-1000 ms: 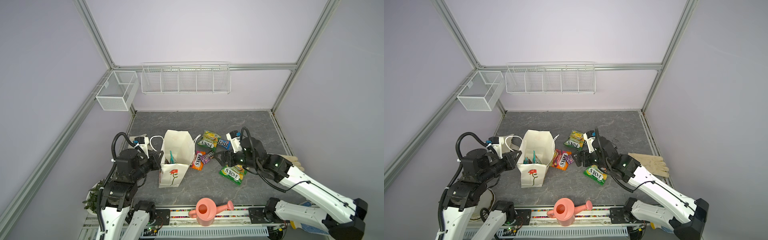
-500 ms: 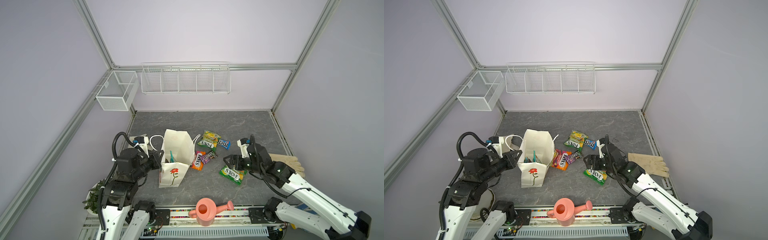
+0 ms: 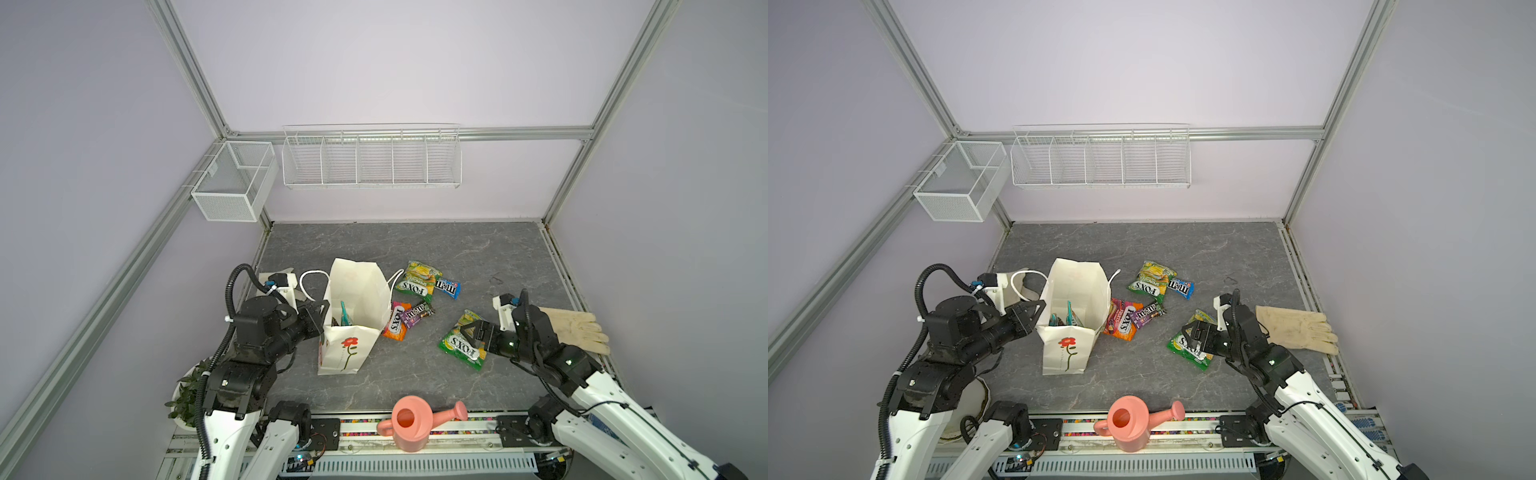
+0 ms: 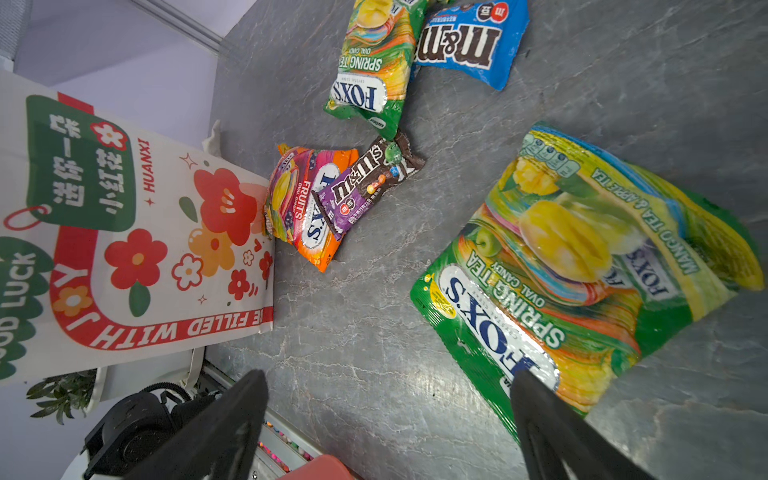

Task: Place the snacks into the paper bag
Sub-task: 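Withdraw the right gripper back over the green FOXS spring tea bag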

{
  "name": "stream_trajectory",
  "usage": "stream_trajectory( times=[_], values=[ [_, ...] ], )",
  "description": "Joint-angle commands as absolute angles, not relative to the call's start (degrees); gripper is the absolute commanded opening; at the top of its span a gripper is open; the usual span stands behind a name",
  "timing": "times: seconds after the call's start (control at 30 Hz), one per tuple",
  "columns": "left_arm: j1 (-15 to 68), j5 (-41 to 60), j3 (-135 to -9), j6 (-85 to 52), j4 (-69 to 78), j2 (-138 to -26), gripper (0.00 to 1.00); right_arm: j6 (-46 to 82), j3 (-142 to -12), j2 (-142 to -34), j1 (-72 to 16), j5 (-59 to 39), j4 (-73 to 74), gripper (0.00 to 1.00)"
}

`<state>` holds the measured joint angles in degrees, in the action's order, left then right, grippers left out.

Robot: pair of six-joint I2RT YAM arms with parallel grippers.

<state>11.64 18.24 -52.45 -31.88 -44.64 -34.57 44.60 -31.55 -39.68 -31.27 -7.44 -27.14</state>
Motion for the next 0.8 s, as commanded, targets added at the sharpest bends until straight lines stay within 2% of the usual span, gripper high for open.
stream_trajectory(
  times=[0.0,0.33,0.77],
  values=[
    [12.1,18.6,-54.1,-33.1,-42.4,-34.7,0.00,45.5,-30.5,-37.7,-30.3,-8.8,-28.2,0.95],
    [13.3,18.7,-51.8,-33.8,-39.1,-35.8,0.00,43.5,-27.5,-37.2,-28.6,-8.9,-27.8,0.96],
    [13.3,19.9,-49.7,-31.2,-38.7,-34.5,0.00,44.7,-25.7,-45.1,-18.0,-14.2,-22.4,0.95]
  ],
)
